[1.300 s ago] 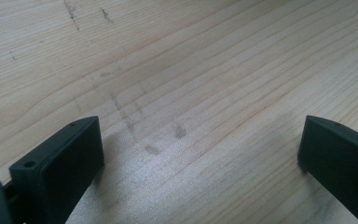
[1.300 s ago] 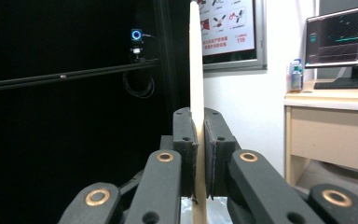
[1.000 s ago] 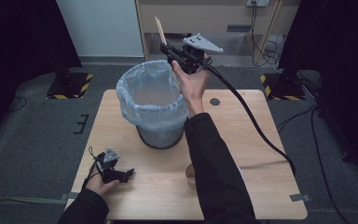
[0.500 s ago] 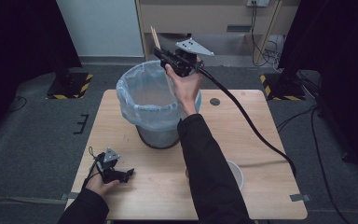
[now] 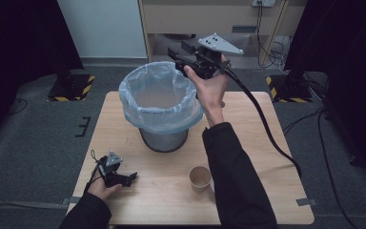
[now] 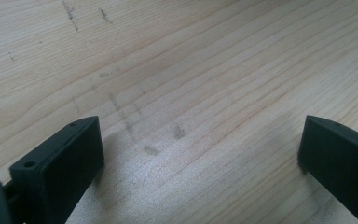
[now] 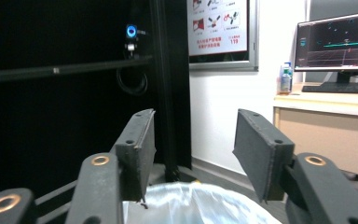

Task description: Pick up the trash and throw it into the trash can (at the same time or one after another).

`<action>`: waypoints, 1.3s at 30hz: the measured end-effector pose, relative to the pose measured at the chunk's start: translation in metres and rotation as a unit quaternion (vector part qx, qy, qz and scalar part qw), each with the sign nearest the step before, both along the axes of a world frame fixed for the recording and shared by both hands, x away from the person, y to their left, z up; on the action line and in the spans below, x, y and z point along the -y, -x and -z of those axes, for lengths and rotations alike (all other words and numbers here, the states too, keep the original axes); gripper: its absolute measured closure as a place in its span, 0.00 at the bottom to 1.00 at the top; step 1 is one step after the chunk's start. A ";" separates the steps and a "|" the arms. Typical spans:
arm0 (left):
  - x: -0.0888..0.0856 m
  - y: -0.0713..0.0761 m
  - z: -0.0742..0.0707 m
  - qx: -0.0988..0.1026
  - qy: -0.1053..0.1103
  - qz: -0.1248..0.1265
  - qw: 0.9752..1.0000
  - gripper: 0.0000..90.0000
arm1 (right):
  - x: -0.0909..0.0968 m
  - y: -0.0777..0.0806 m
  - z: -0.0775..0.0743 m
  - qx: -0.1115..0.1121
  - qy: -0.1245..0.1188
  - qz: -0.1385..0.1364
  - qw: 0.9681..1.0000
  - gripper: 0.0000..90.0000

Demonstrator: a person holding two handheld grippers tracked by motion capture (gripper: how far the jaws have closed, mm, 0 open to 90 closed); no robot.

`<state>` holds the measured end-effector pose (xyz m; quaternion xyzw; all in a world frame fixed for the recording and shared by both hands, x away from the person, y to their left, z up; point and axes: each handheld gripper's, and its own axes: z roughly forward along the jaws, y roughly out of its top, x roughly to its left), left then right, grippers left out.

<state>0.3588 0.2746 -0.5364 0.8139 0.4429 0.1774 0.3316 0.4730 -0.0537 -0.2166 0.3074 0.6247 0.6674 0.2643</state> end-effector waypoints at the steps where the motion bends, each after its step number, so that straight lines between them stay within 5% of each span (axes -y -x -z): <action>1: 0.000 0.000 0.000 0.000 0.000 0.000 1.000 0.00 | 0.004 0.005 -0.001 0.003 0.001 -0.001 1.000 0.52; 7: 0.000 0.000 0.000 0.001 0.000 -0.001 1.000 0.00 | 0.041 0.036 -0.001 -0.001 0.002 0.003 1.000 0.49; 8: 0.000 0.000 0.000 0.001 0.001 -0.002 1.000 0.00 | 0.060 0.048 0.003 -0.001 0.002 0.009 1.000 0.48; 14: 0.001 0.001 0.000 0.001 0.000 -0.002 1.000 0.00 | 0.094 0.070 0.018 -0.010 0.003 0.016 1.000 0.47; 19: 0.001 0.001 0.000 0.000 0.000 -0.001 1.000 0.00 | 0.116 0.093 0.048 -0.029 0.009 0.012 0.999 0.47; 23: 0.001 0.001 0.000 0.000 -0.001 -0.001 1.000 0.00 | 0.128 0.114 0.087 -0.046 0.020 0.005 0.999 0.47; 30: 0.002 0.001 0.000 0.000 0.000 -0.001 1.000 0.00 | 0.136 0.124 0.126 -0.078 0.036 0.001 0.996 0.48; 39: 0.002 0.002 0.000 0.000 0.000 -0.001 1.000 0.00 | 0.157 0.127 0.177 -0.143 0.083 0.021 0.986 0.52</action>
